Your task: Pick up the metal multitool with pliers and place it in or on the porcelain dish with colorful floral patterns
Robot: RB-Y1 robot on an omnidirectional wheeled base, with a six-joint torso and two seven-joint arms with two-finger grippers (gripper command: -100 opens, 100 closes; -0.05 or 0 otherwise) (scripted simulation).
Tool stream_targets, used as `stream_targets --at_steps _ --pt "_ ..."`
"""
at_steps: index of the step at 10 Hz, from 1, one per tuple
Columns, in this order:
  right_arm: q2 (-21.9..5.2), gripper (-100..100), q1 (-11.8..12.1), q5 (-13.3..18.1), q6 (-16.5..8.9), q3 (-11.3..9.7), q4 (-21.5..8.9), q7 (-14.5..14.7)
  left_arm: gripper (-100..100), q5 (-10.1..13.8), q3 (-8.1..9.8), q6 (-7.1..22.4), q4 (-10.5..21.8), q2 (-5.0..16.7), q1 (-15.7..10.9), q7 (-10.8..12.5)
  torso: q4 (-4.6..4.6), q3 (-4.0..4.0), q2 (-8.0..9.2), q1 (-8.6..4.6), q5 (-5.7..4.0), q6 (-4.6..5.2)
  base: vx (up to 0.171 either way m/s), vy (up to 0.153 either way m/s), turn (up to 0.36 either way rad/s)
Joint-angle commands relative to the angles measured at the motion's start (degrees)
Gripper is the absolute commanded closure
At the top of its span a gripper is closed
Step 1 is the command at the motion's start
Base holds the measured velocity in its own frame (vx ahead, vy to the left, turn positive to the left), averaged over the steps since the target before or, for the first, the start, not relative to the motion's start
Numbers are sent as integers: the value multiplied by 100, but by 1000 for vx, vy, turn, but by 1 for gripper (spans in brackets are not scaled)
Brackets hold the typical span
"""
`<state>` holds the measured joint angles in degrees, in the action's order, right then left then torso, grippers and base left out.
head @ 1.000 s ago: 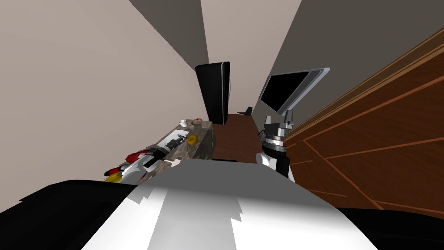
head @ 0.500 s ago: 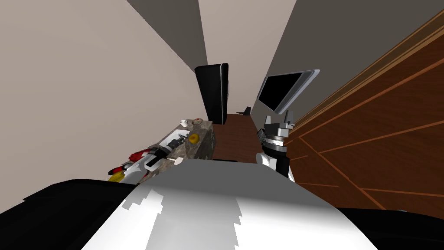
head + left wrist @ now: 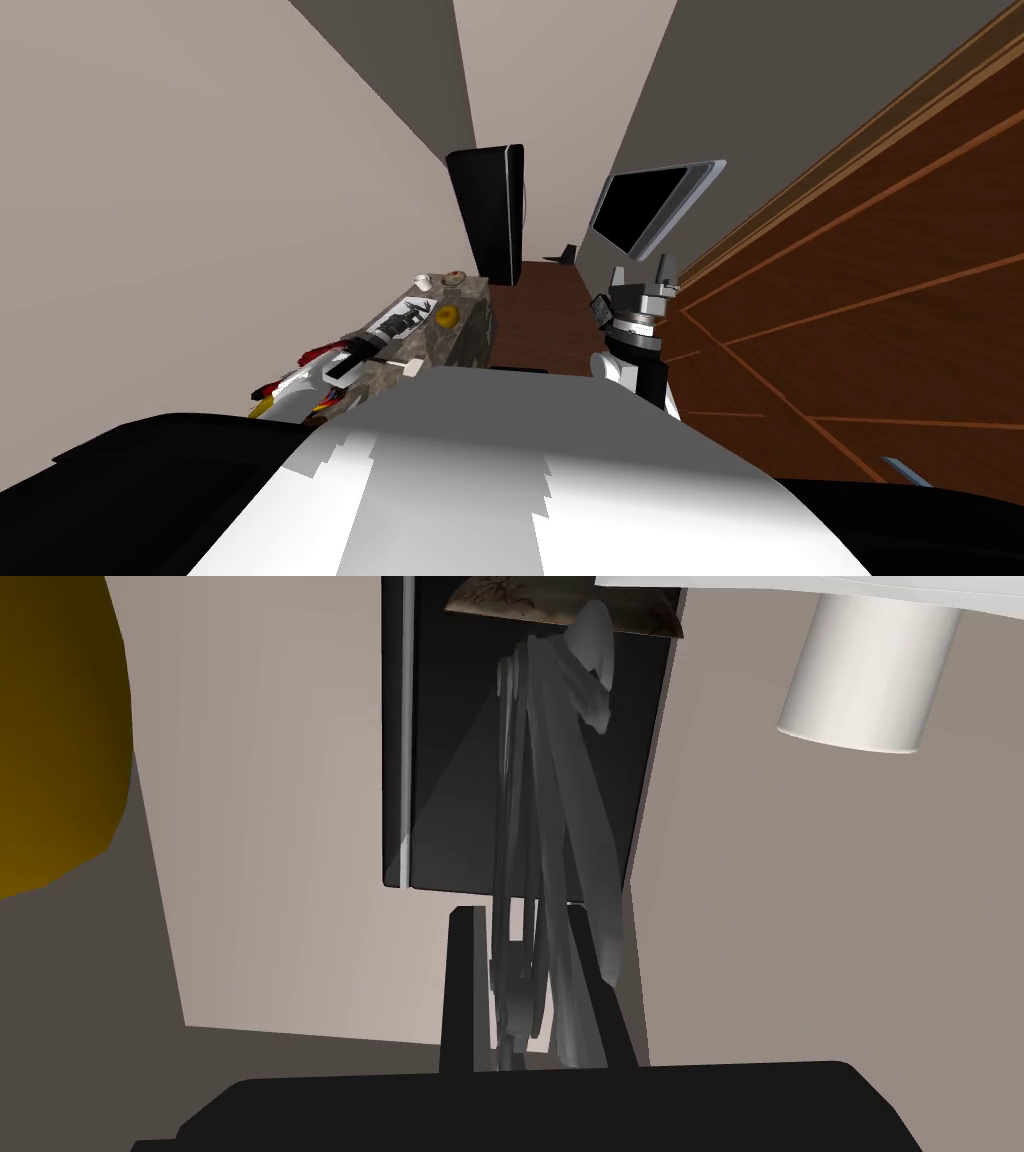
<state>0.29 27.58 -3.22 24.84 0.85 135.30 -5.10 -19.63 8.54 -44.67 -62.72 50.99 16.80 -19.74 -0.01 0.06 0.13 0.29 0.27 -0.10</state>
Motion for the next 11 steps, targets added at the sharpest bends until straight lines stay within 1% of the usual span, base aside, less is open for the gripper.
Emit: stream_targets --at_steps 1,3,4,5,7,8,11 --pt "0 0 0 0 0 0 0 0 100 60 153 -5 -167 92 71 200 0 0 0 0 0 0 -45 -15 -43" --pt "0 0 0 0 0 0 0 0 100 113 271 -20 -234 206 74 372 0 -3 -7 2 2 2 -13 -8 -35" --pt "0 0 1 0 0 0 0 0 100 162 356 -32 -258 296 73 489 0 -7 -16 4 2 3 47 -7 -68" --pt "0 0 1 0 0 0 0 0 100 236 430 -23 -198 390 65 586 -3 -17 -33 3 1 8 120 -1 -93" --pt "-1 0 3 0 0 1 1 0 100 280 434 43 -95 441 25 617 -15 -46 -84 19 6 7 204 24 -40" --pt "-1 0 3 0 1 1 1 0 100 289 412 105 -40 472 -19 619 -24 -65 -114 20 10 11 229 38 -54" --pt "-1 0 4 0 1 1 1 0 100 273 308 288 61 547 -153 595 -29 -76 -131 18 10 17 216 22 -60"
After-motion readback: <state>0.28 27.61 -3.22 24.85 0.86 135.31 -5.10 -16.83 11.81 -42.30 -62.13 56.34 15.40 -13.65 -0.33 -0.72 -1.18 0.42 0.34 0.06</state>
